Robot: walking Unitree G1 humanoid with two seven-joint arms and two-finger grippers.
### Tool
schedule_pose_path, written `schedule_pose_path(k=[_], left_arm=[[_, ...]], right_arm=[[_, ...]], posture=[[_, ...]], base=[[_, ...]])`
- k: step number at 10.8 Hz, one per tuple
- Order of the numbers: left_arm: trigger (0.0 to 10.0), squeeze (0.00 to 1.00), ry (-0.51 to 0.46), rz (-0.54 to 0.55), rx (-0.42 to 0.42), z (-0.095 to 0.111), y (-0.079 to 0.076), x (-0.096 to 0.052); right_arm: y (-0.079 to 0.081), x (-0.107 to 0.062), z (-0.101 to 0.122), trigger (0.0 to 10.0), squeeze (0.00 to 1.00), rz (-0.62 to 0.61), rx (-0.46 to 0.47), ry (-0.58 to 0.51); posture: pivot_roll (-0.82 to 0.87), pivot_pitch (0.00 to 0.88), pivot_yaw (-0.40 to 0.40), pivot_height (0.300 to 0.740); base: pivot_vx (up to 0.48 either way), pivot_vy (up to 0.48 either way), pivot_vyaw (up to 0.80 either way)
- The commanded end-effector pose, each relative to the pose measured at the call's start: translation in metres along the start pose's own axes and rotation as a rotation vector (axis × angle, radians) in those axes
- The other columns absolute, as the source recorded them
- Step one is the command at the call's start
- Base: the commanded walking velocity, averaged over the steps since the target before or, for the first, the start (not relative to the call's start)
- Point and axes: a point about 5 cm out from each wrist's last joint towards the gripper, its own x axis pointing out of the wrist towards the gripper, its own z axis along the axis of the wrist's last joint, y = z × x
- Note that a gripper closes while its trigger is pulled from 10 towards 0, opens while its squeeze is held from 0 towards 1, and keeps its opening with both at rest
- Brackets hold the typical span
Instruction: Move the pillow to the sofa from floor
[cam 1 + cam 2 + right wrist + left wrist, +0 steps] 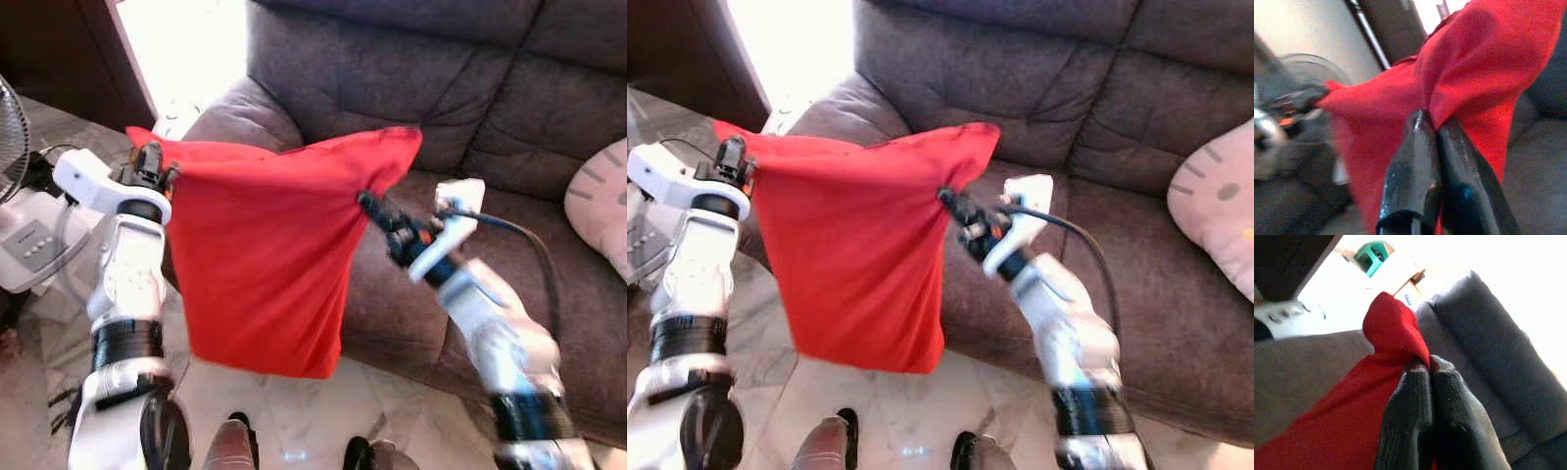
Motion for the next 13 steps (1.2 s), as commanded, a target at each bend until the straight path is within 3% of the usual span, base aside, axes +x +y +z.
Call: schedule_pose_path(k=[1, 2, 5, 6, 8, 11, 12, 13], left_arm=[[10.0, 0.0, -0.035, -0.1, 0.098, 0.013, -0.019, 0.0], [10.0, 0.0, 0.019, -0.178, 0.271, 0.002, -0.032, -0.006], [10.0, 0.0, -0.018, -0.215, 0.386, 0.008, -0.048, -0.011], [10.0, 0.0, -0.015, -0.271, 0.41, 0.006, -0.061, -0.018], [10.0, 0.0, -0.058, -0.291, 0.443, 0.017, -0.076, -0.019], [10.0, 0.0, -0.12, -0.3, 0.486, 0.03, -0.083, -0.016], [10.0, 0.0, -0.14, -0.301, 0.505, 0.038, -0.087, -0.013], [10.0, 0.0, -0.142, -0.292, 0.524, 0.038, -0.085, -0.011]], right_arm=[[-0.003, 0.004, 0.009, 10.0, 0.0, -0.051, -0.061, -0.05], [-0.009, 0.013, 0.015, 10.0, 0.0, -0.147, -0.171, -0.065], [-0.015, 0.02, 0.031, 10.0, 0.0, -0.269, -0.239, -0.149], [-0.021, 0.018, 0.036, 10.0, 0.0, -0.341, -0.271, -0.182], [-0.02, 0.019, 0.056, 10.0, 0.0, -0.364, -0.293, -0.261], [-0.016, 0.021, 0.071, 10.0, 0.0, -0.394, -0.311, -0.336], [-0.011, 0.024, 0.088, 10.0, 0.0, -0.382, -0.317, -0.387], [-0.01, 0.027, 0.087, 10.0, 0.0, -0.369, -0.319, -0.385]], posture=[[0.1, 0.192, -0.014, 0.703], [0.11, 0.183, -0.009, 0.703], [0.11, 0.167, -0.001, 0.703], [0.12, 0.163, 0.001, 0.703], [0.12, 0.154, 0.007, 0.703], [0.12, 0.135, 0.016, 0.703], [0.12, 0.128, 0.017, 0.703], [0.12, 0.121, 0.015, 0.703]], base=[[0.0, 0.0, 0.0], [0.0, 0.0, 0.0], [0.0, 0.0, 0.0], [0.0, 0.0, 0.0], [0.0, 0.0, 0.0], [0.0, 0.0, 0.0], [0.0, 0.0, 0.0], [0.0, 0.0, 0.0]])
